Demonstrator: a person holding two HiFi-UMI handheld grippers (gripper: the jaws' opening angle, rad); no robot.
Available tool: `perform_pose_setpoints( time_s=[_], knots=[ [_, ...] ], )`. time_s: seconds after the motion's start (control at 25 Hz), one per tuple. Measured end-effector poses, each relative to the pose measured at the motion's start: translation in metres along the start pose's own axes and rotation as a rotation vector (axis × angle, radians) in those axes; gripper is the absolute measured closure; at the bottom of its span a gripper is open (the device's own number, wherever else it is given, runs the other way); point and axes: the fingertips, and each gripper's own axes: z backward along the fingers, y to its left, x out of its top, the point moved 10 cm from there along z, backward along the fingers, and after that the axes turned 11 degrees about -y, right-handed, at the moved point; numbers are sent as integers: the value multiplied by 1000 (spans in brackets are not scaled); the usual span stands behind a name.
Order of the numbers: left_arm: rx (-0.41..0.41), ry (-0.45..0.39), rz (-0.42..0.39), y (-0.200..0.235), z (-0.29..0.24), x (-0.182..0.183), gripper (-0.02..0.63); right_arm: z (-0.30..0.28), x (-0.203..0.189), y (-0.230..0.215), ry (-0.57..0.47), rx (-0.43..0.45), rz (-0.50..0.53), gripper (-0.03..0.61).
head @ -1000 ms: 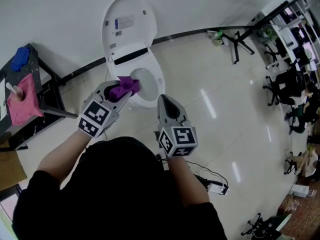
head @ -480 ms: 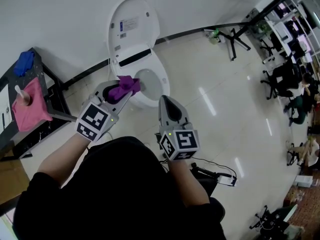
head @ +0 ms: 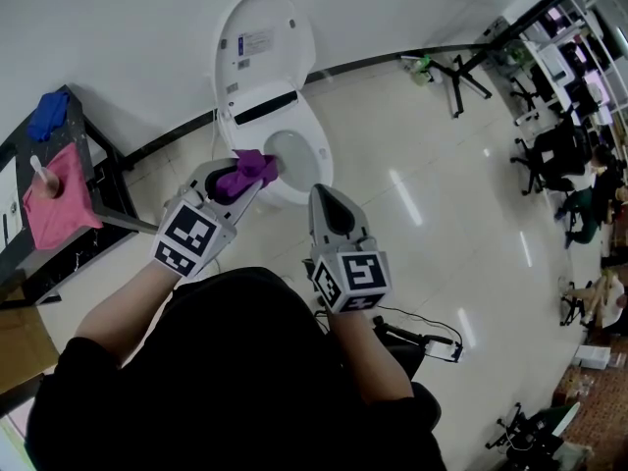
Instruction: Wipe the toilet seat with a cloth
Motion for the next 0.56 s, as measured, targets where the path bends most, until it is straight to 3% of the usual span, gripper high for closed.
perform_pose_setpoints(
  time_s=[0.56],
  knots=[
    [-4, 1, -5, -8, -5, 5, 520, 7, 6, -4, -2, 7, 9, 565]
  ],
)
